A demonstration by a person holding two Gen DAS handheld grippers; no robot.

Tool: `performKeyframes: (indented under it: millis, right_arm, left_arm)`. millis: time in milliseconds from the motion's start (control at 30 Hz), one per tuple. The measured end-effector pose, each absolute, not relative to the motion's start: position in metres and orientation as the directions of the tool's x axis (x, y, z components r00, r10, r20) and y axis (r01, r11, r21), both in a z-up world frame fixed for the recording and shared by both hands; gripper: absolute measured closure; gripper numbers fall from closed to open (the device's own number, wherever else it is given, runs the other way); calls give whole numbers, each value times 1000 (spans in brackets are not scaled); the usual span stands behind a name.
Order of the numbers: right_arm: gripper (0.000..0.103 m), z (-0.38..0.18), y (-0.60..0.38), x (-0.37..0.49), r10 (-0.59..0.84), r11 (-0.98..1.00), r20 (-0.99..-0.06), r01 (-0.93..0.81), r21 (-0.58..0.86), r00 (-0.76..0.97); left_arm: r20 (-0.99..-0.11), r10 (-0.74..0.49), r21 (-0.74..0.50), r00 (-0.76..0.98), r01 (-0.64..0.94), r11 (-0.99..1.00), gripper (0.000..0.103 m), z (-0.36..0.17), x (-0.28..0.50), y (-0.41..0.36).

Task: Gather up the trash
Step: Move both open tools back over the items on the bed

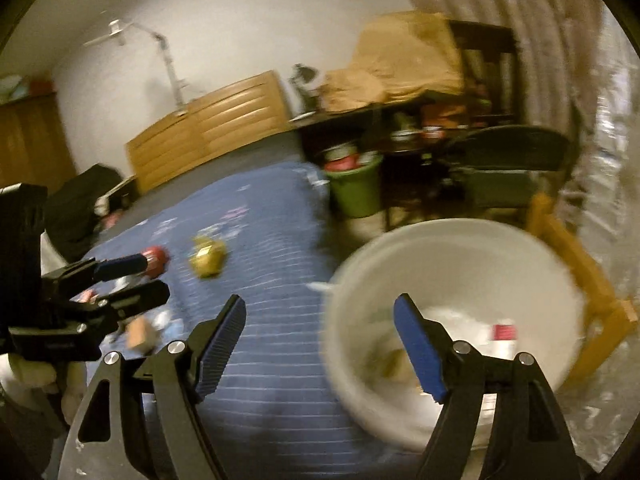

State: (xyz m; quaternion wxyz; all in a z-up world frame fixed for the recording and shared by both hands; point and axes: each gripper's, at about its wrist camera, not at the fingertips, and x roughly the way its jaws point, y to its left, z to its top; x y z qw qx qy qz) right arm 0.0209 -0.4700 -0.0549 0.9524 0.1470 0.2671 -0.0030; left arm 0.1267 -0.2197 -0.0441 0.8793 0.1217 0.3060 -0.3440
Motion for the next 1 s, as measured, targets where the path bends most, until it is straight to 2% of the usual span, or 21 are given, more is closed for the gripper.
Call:
performKeyframes:
  millis: [133, 333, 567, 667, 800, 1000]
  right_arm:
    - [24, -53, -412, 31, 159, 963, -507, -19, 270, 847]
    - [24, -59, -343, 43, 248, 960, -544, -129, 248, 802]
    - [24, -78, -280, 48, 308, 951, -601, -228, 208, 737]
    - [24, -84, -284, 51, 315, 949, -615, -239, 205, 723]
    - [24, -90, -281, 57, 310, 951, -630, -239, 198, 712]
    - [24, -98, -284, 65, 318, 948, -646, -238, 212, 694]
  left_arm:
    - [-611, -482, -6, 628, 605, 796, 22, -45, 125, -160]
    - [-651, -356, -47, 670, 433, 900, 22, -72, 137, -61]
    - [-692, -185, -107, 697, 154, 982, 27, -99, 169, 55]
    - [-725, -101, -108, 682, 33, 994, 29, -110, 197, 90]
    - [-759, -83, -108, 645, 1, 994, 30, -123, 228, 100]
    - [-761, -92, -122, 642, -3, 992, 30, -132, 256, 96]
